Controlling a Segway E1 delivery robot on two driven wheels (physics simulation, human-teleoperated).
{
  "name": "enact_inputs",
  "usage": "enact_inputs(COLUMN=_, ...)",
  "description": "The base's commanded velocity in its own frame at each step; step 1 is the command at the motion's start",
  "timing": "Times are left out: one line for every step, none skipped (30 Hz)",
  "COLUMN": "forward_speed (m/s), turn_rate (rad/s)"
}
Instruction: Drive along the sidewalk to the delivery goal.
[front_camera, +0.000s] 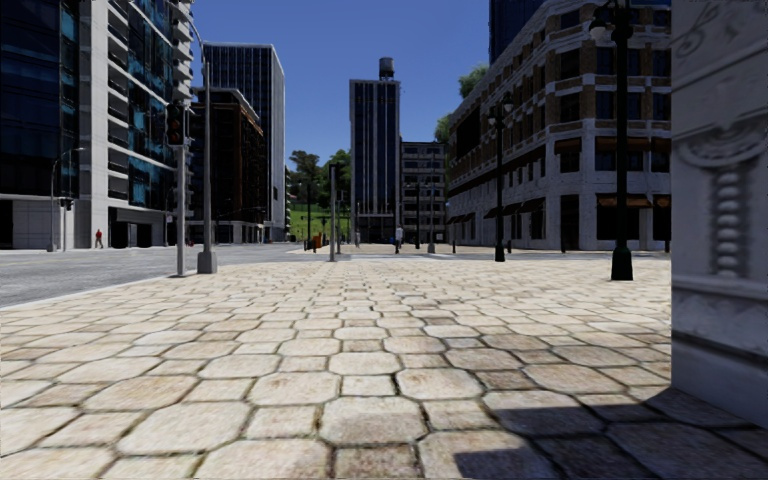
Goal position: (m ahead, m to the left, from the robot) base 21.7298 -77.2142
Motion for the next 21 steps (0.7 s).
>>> enact_inputs(forward_speed=2.00, turn_rate=-0.28)
enact_inputs(forward_speed=2.00, turn_rate=-0.28)
enact_inputs(forward_speed=2.00, turn_rate=-0.28)
enact_inputs(forward_speed=2.00, turn_rate=-0.29)
enact_inputs(forward_speed=2.00, turn_rate=-0.30)
enact_inputs(forward_speed=2.00, turn_rate=-0.34)
enact_inputs(forward_speed=2.00, turn_rate=-0.39)
enact_inputs(forward_speed=2.00, turn_rate=-0.39)
enact_inputs(forward_speed=2.00, turn_rate=-0.42)
enact_inputs(forward_speed=2.00, turn_rate=-0.42)
enact_inputs(forward_speed=2.00, turn_rate=-0.43)
enact_inputs(forward_speed=2.00, turn_rate=-0.43)
enact_inputs(forward_speed=2.00, turn_rate=-0.43)
enact_inputs(forward_speed=2.00, turn_rate=-0.43)
enact_inputs(forward_speed=2.00, turn_rate=-0.44)
enact_inputs(forward_speed=2.00, turn_rate=-0.45)
enact_inputs(forward_speed=2.00, turn_rate=-0.45)
enact_inputs(forward_speed=2.00, turn_rate=-0.45)
enact_inputs(forward_speed=2.00, turn_rate=-0.45)
enact_inputs(forward_speed=2.00, turn_rate=-0.45)
enact_inputs(forward_speed=2.00, turn_rate=-0.45)
